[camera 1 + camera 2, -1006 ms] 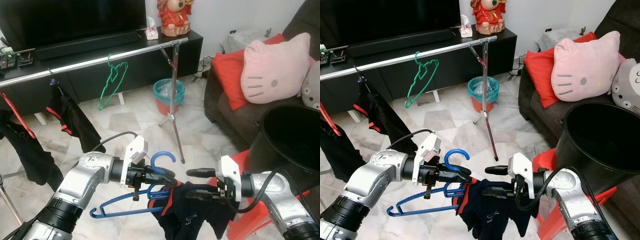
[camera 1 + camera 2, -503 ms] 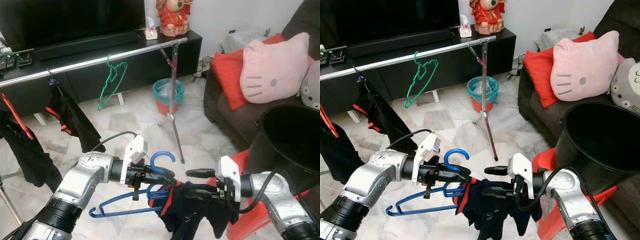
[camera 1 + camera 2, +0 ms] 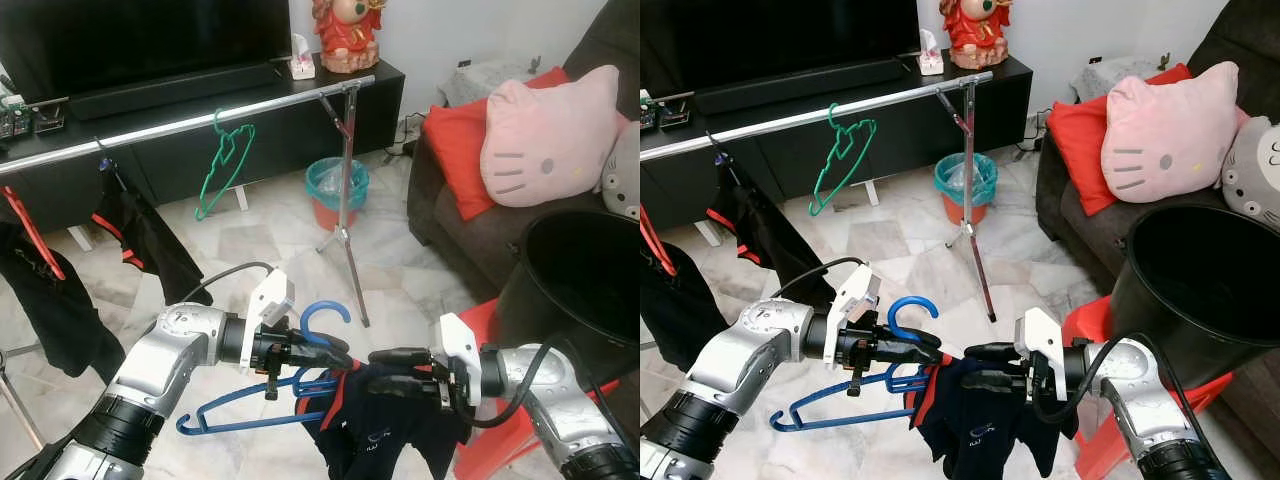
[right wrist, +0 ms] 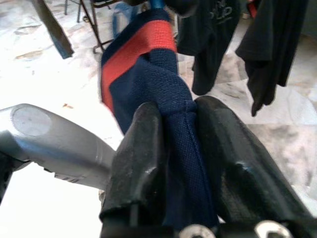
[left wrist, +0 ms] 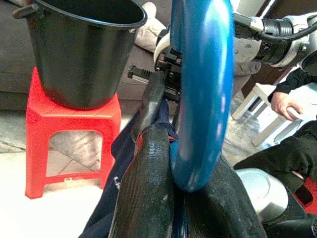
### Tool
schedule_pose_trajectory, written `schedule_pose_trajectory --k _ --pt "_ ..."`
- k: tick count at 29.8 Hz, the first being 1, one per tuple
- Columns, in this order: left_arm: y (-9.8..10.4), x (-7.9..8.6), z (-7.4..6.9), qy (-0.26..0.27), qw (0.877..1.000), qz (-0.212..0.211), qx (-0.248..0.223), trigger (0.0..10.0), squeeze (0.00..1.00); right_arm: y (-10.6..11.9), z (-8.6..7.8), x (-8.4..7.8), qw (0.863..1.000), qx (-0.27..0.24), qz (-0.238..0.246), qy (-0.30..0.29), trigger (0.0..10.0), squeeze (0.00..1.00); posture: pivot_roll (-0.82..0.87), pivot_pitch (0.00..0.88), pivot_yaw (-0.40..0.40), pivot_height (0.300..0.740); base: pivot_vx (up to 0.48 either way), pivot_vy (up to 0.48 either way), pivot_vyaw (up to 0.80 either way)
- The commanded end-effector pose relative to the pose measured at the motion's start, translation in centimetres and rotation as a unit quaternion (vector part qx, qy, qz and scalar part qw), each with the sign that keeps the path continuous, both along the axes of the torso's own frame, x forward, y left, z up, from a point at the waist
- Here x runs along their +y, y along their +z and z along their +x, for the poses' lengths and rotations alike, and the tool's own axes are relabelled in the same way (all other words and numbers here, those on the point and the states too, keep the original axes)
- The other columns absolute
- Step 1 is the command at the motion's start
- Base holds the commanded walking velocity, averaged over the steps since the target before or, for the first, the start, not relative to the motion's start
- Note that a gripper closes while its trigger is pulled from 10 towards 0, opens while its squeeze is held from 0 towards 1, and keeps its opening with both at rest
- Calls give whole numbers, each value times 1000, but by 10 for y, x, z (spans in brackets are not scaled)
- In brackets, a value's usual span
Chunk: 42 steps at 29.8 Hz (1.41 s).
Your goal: Hang hanger
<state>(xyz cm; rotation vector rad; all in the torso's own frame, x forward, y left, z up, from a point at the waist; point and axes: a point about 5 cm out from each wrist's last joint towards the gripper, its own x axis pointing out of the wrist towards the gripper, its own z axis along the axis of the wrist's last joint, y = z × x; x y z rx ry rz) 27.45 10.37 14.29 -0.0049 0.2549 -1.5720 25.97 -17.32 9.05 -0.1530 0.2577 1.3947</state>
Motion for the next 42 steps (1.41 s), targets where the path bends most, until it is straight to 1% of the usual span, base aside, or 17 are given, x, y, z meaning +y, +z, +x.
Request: schedule_pose_trajectory --k 1,7,17,23,28,33,34,35,42 --pt "9 -8 -3 -31 999 -24 -6 10000 0 4 2 4 1000 -4 14 -4 0 0 -3 58 35 740 0 0 0" --pt "10 -9 -3 -32 999 -25 -7 10000 0 3 0 5 1000 6 15 7 0 0 -1 59 34 740 0 0 0" --pt "10 -9 -3 -29 999 -26 -8 10000 0 2 0 7 1000 8 19 4 0 0 0 61 36 740 0 0 0" --pt "10 -9 -1 -17 999 -27 -13 10000 0 1 0 9 1000 6 17 2 0 0 4 61 36 740 0 0 0" --pt "10 -8 5 8 999 -30 -23 10000 0 1 1 9 1000 6 16 0 0 0 4 59 36 740 0 0 0" --pt "11 -8 4 4 999 -31 -22 10000 0 1 1 9 1000 5 15 -2 0 0 4 58 36 740 0 0 0" --pt "11 -8 4 5 999 -31 -22 10000 424 1 1 9 1000 5 15 -2 0 0 4 58 36 740 0 0 0" --pt "11 -8 5 6 999 -30 -22 10000 1000 1 2 8 1000 4 15 -3 0 0 4 57 37 740 0 0 0" --pt "12 -4 7 14 999 -29 -23 10000 1000 1 3 8 1000 1 13 -8 0 0 5 57 36 740 0 0 0"
